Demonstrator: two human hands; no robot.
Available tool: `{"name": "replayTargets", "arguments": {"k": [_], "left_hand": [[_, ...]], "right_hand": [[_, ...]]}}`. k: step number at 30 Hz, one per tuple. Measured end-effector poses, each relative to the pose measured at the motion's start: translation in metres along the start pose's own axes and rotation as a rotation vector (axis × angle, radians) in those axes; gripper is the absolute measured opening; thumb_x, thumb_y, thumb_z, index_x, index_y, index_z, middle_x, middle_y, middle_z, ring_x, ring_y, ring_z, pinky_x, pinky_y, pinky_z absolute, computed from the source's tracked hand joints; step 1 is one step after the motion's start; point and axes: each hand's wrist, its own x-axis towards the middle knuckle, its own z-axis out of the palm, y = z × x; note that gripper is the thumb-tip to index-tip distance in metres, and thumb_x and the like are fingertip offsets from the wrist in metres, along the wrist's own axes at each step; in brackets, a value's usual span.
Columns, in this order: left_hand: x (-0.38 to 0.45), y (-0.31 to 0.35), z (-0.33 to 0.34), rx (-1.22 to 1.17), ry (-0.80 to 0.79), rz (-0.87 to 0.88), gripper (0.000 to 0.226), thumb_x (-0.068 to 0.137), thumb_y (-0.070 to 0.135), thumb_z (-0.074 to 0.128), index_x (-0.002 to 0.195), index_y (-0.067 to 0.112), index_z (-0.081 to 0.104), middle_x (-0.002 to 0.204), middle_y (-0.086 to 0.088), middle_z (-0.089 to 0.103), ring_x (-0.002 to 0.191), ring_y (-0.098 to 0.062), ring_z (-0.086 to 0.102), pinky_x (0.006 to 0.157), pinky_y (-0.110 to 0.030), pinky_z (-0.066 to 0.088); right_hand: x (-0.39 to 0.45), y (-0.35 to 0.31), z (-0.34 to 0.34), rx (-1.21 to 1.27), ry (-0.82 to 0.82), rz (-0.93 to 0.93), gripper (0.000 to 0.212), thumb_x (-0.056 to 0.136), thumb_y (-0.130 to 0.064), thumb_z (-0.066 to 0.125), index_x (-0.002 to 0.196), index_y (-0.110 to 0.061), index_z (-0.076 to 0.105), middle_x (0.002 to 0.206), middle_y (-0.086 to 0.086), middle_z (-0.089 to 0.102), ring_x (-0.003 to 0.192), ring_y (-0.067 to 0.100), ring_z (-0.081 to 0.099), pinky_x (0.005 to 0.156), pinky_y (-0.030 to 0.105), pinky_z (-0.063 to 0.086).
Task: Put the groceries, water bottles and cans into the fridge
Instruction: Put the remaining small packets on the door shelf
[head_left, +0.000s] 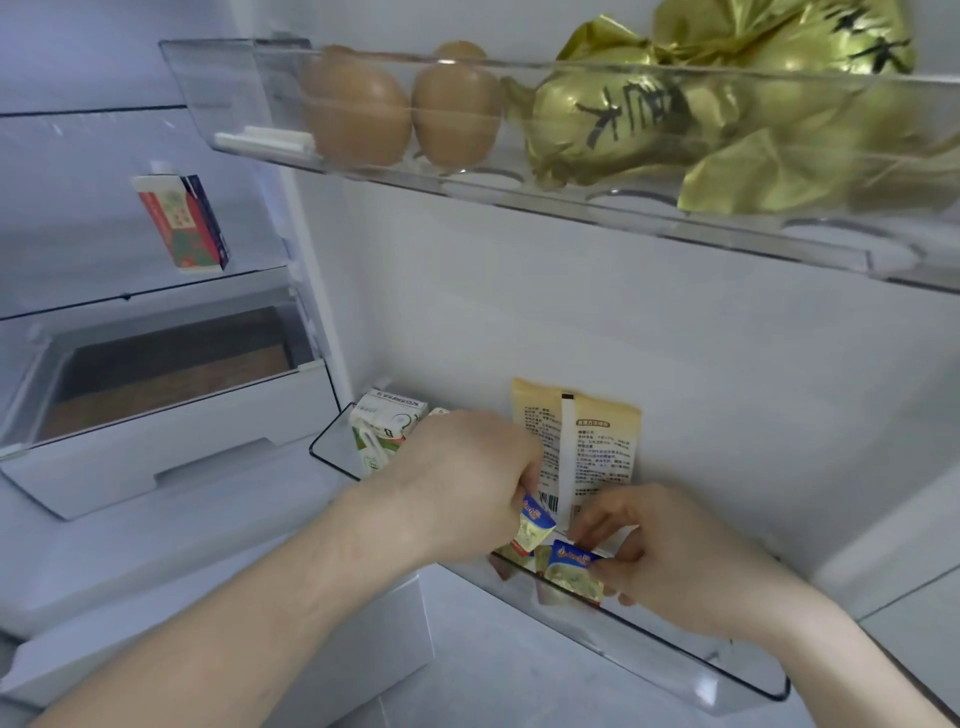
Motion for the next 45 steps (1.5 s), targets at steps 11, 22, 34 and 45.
{"name": "replayTargets", "arguments": {"k": [11,22,34,45], "left_hand": [[0.021,0.016,0.018,0.227,-0.226,-0.028,0.02,0.084,0.01,0.065,0.1,0.021,0.066,0.097,-0.002,0.064,0.082,-0.025,0.061,0.071,-0.035,0.054],[-0.001,0.007,0.022,0.066,-0.151,-0.043,0.012,0.093,0.017,0.055,0.083,0.02,0.061,0.081,0.0,0.058,0.076,-0.024,0.058,0.065,-0.036,0.051],[-0.072,-0.041,0.048,-0.368,0.24,-0.146,0.033,0.094,0.065,0.044,0.091,0.041,0.065,0.094,0.027,0.067,0.097,0.003,0.059,0.087,-0.021,0.044],[-0.074,-0.035,0.072,-0.429,0.422,-0.092,0.026,0.092,0.057,0.053,0.086,0.037,0.069,0.091,0.026,0.065,0.096,-0.003,0.056,0.097,-0.023,0.036]], "right_hand": [[-0.014,0.006,-0.002,-0.182,-0.002,-0.034,0.03,0.088,-0.021,0.062,0.097,-0.049,0.068,0.098,-0.028,0.07,0.087,-0.013,0.064,0.072,0.008,0.05],[-0.014,0.01,0.004,-0.161,0.017,-0.092,0.033,0.088,-0.02,0.063,0.095,-0.052,0.068,0.102,-0.021,0.072,0.08,-0.008,0.067,0.079,0.018,0.056],[-0.01,0.014,0.004,-0.15,-0.005,-0.091,0.041,0.091,-0.018,0.056,0.099,-0.058,0.064,0.1,-0.023,0.071,0.087,-0.005,0.068,0.084,0.025,0.058],[-0.038,0.012,0.004,-0.073,0.211,-0.152,0.034,0.095,-0.019,0.06,0.098,-0.052,0.068,0.089,-0.031,0.066,0.078,-0.007,0.063,0.067,0.007,0.046]]}}
